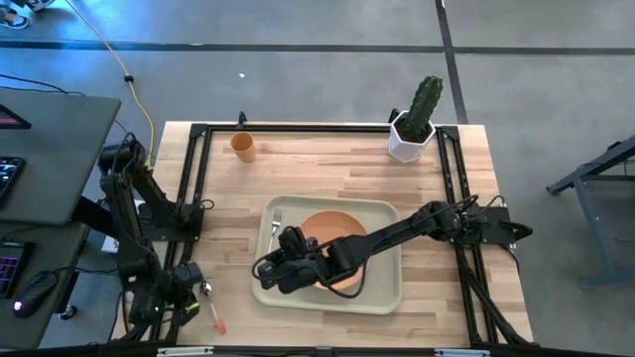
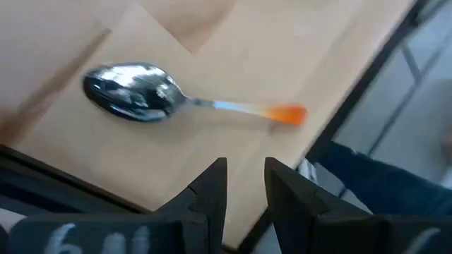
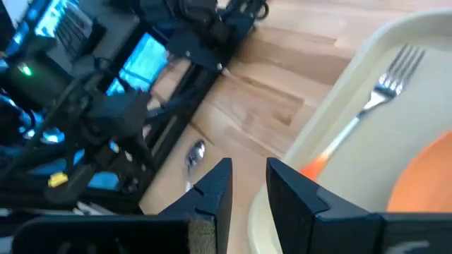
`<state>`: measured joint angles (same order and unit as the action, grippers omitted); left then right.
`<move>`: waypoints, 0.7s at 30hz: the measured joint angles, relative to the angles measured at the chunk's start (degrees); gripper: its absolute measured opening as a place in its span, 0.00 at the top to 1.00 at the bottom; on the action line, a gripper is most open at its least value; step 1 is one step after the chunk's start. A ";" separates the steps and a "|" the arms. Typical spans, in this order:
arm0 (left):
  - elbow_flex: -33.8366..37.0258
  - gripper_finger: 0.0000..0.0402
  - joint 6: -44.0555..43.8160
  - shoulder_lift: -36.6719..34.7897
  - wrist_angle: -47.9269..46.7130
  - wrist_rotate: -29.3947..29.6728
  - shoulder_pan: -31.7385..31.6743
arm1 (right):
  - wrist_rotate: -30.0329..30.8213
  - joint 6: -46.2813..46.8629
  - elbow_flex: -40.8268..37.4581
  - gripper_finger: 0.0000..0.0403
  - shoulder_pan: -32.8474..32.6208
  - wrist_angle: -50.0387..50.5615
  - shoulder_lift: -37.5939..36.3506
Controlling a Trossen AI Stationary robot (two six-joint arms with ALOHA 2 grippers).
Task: Pick and place plate/cup/fork/spoon on tray
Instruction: Put the orange spoon on the light brown serving tray to the left side of orange plate
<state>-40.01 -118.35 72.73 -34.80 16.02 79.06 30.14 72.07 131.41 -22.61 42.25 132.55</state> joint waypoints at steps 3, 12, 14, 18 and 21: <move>0.04 0.78 -0.78 2.27 -1.07 0.49 -0.81 | -0.45 -0.01 0.00 0.81 -0.30 2.07 0.00; -0.96 0.78 -2.18 5.85 -3.20 -6.32 -9.19 | -2.46 -0.05 0.00 0.81 -0.31 6.76 0.00; -2.74 0.78 -0.17 5.48 -3.14 -11.44 -11.48 | -3.73 -0.51 0.00 0.81 -0.31 7.69 0.00; -5.41 0.81 4.38 5.36 -3.92 -11.44 -14.80 | -4.98 -2.08 0.00 0.81 -0.31 10.41 0.00; -5.59 0.84 13.96 5.86 -0.70 -11.46 -15.95 | -5.21 -3.43 0.00 0.81 -0.31 12.77 -0.02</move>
<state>-45.59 -104.39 78.58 -35.50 4.57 63.10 24.93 68.65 131.41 -22.92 55.01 132.53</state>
